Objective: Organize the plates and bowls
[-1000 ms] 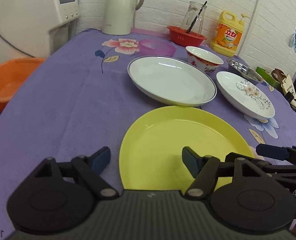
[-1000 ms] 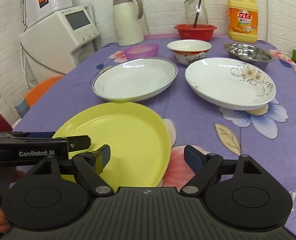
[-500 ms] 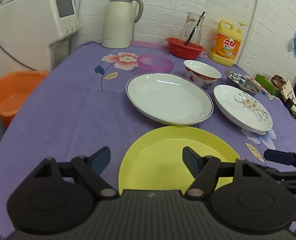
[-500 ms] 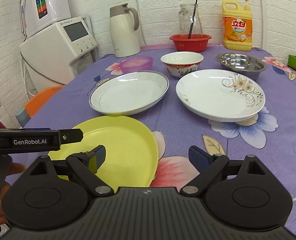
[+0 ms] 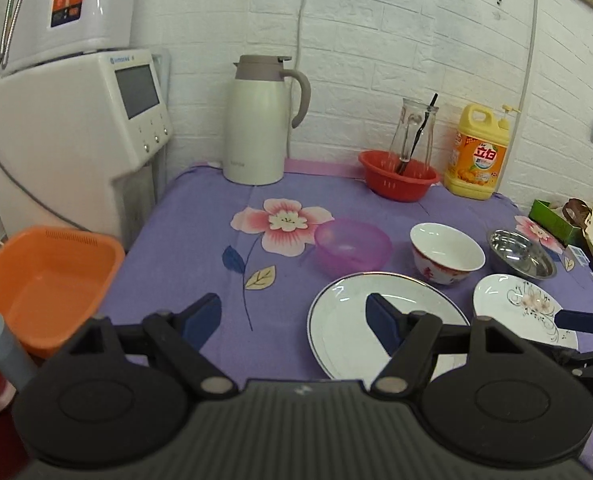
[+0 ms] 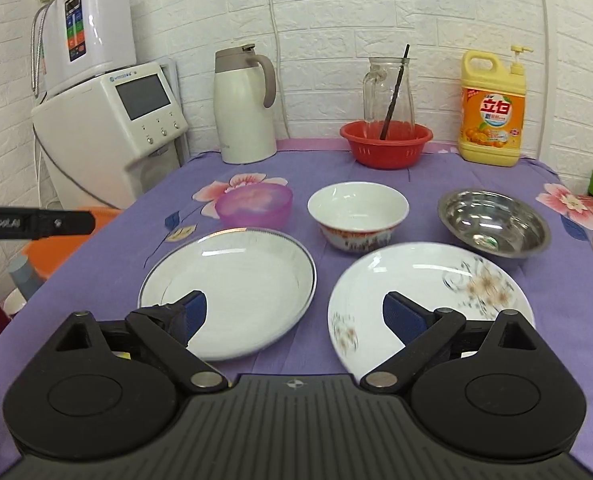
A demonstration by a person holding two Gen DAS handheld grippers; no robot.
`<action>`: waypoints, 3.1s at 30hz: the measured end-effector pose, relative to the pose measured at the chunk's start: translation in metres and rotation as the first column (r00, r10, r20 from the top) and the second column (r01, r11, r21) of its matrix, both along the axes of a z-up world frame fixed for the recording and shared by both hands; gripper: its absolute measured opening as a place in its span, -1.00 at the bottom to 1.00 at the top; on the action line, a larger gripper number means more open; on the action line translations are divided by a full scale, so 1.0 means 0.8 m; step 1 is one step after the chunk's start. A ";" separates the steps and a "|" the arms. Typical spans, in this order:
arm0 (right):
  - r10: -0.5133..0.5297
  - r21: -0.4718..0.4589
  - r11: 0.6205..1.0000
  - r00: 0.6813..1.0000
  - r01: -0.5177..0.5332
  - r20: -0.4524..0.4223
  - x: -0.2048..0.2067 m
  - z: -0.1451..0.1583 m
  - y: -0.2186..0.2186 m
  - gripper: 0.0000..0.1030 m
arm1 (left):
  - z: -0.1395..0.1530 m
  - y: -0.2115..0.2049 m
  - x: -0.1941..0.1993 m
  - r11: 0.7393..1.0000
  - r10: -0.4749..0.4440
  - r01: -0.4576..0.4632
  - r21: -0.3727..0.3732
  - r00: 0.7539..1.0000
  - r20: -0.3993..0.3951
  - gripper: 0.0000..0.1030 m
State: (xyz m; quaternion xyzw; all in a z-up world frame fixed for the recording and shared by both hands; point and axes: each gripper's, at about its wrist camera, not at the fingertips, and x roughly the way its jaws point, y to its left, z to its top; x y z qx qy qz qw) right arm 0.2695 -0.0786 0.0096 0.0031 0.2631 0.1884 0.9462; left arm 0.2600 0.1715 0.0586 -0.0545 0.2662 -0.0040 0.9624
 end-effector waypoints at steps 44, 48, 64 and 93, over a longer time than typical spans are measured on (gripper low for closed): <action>0.197 -0.130 0.966 0.960 -0.225 -0.198 0.109 -0.073 0.102 1.00 | -0.096 -0.017 0.095 0.998 -0.052 0.044 -0.042 0.978 -0.202 0.33; 0.211 -0.130 0.962 0.957 -0.239 -0.197 0.107 -0.072 0.096 1.00 | -0.101 -0.017 0.092 0.999 -0.046 0.041 -0.031 0.978 -0.203 0.30; 0.252 -0.131 0.951 0.949 -0.279 -0.191 0.108 -0.074 0.098 1.00 | -0.108 -0.027 0.098 0.998 -0.052 0.047 -0.030 0.975 -0.216 -0.21; 0.315 -0.134 0.931 0.933 -0.340 -0.173 0.093 -0.078 0.101 1.00 | -0.113 -0.038 0.098 0.997 -0.074 0.074 -0.007 0.975 -0.208 0.20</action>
